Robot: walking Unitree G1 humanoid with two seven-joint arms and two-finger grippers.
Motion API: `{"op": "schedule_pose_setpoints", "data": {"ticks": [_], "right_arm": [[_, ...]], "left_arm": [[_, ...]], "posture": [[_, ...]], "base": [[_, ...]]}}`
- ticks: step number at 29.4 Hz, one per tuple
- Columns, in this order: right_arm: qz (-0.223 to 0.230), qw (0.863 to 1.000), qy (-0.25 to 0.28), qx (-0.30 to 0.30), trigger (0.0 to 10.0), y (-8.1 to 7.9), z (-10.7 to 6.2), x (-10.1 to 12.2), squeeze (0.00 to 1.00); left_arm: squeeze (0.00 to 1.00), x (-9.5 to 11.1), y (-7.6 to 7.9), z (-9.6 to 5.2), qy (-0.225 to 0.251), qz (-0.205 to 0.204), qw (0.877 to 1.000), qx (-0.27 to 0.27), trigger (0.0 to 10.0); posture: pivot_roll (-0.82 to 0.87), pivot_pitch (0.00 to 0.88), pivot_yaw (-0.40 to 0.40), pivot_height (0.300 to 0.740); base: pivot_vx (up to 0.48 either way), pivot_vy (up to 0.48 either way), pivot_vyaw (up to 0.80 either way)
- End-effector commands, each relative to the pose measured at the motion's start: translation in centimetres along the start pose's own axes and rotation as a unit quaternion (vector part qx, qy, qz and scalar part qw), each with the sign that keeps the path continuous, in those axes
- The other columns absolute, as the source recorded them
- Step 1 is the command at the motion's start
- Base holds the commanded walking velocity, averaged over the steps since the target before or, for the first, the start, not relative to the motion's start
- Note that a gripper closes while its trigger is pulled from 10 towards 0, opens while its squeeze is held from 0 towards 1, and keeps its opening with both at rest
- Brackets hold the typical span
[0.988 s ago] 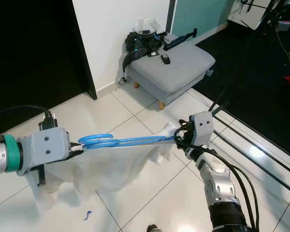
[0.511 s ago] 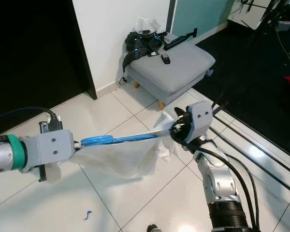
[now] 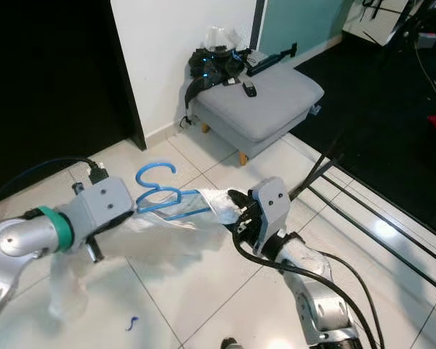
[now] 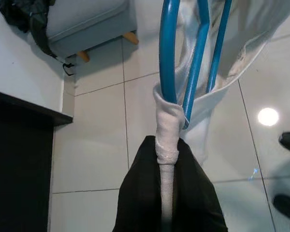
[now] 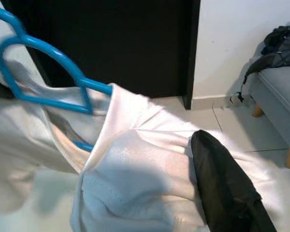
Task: Hang hanger
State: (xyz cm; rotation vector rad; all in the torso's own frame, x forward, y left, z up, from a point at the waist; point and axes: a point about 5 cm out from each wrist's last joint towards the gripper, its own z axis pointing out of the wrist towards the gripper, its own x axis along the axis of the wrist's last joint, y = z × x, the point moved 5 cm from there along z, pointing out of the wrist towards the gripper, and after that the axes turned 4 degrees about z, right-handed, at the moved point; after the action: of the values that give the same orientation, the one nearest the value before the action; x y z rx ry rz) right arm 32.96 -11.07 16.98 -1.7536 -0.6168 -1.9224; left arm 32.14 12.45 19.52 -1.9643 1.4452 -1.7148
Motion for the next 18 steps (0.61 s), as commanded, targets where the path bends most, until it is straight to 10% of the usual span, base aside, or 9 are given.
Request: {"op": "schedule_pose_setpoints", "data": {"ticks": [1, 13, 18], "right_arm": [[0.011, 1.000, -0.003, 0.015, 10.0, -1.0, 0.1, -0.1, 0.00], [0.095, 0.994, 0.041, 0.039, 10.0, -3.7, 3.2, 0.7, 0.00], [0.048, 0.998, 0.007, 0.047, 10.0, -4.0, 4.1, -0.6, 0.00]], "left_arm": [[0.00, 0.1, -0.3, 0.0, -0.002, -0.001, 1.000, 0.016, 10.0], [0.00, 5.0, 0.8, 0.2, 0.100, -0.046, 0.994, 0.001, 10.0], [0.00, 6.9, 1.4, 0.0, 0.143, -0.044, 0.989, -0.015, 10.0]], "posture": [[-0.07, 0.128, 0.083, 0.740], [-0.06, 0.123, 0.083, 0.740], [-0.06, 0.124, 0.084, 0.740]], "base": [[0.000, 0.000, 0.00], [0.000, 0.000, 0.00], [0.000, 0.000, 0.00]]}}
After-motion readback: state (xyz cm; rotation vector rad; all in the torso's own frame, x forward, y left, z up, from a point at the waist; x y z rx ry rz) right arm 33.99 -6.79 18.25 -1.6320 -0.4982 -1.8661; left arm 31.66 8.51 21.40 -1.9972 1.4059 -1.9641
